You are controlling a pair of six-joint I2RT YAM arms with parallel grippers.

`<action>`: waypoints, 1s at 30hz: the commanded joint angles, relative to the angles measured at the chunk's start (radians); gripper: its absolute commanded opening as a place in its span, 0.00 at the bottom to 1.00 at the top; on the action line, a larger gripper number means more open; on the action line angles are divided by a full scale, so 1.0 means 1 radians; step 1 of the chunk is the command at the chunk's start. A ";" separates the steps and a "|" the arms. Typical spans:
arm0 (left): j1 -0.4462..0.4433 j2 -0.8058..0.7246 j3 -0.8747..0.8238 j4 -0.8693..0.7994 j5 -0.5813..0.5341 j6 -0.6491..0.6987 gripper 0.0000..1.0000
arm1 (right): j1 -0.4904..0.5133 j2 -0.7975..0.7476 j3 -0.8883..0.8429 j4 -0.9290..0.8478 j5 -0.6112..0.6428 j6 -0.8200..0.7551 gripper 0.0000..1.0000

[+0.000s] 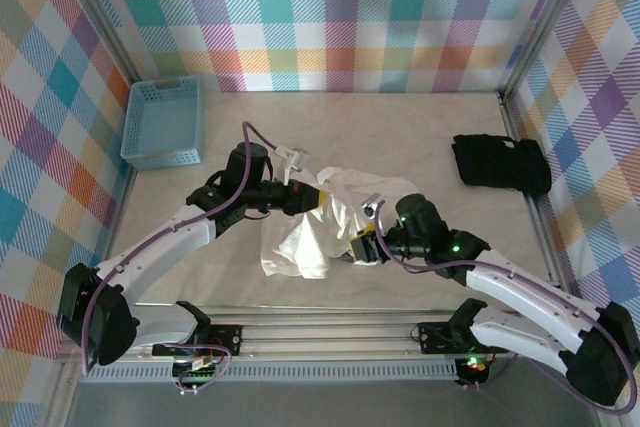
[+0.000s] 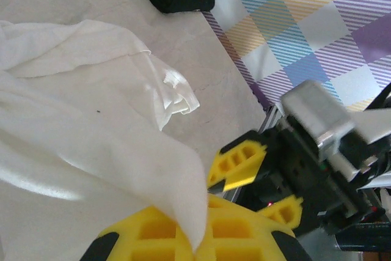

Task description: Fold the inside-out t-shirt

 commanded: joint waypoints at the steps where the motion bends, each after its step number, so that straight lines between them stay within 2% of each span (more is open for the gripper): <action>1: 0.011 -0.027 0.007 -0.011 -0.001 -0.010 0.00 | 0.012 0.059 -0.012 0.167 -0.040 0.139 0.45; 7: 0.012 -0.025 0.002 -0.009 0.007 -0.010 0.00 | 0.021 0.161 0.005 0.258 0.028 0.238 0.50; 13: 0.012 -0.035 0.001 -0.013 0.004 -0.005 0.00 | 0.036 0.238 0.029 0.235 0.105 0.262 0.47; 15: 0.012 -0.037 0.001 -0.016 0.000 -0.002 0.00 | 0.036 0.244 0.031 0.239 0.119 0.268 0.38; 18: 0.013 -0.045 0.000 -0.035 -0.039 0.006 0.00 | 0.036 0.210 0.038 0.222 0.117 0.250 0.14; 20: 0.015 -0.053 0.000 -0.050 -0.081 0.009 0.00 | 0.033 0.167 0.054 0.178 0.115 0.219 0.06; 23: 0.018 -0.059 0.003 -0.079 -0.163 0.018 0.00 | 0.027 0.107 0.097 0.100 0.038 0.145 0.02; 27: 0.018 -0.055 0.012 -0.146 -0.316 0.052 0.00 | -0.015 0.067 0.194 -0.018 -0.178 0.056 0.02; 30: 0.018 -0.049 0.007 -0.150 -0.418 0.070 0.00 | -0.059 0.053 0.235 -0.017 -0.329 0.047 0.01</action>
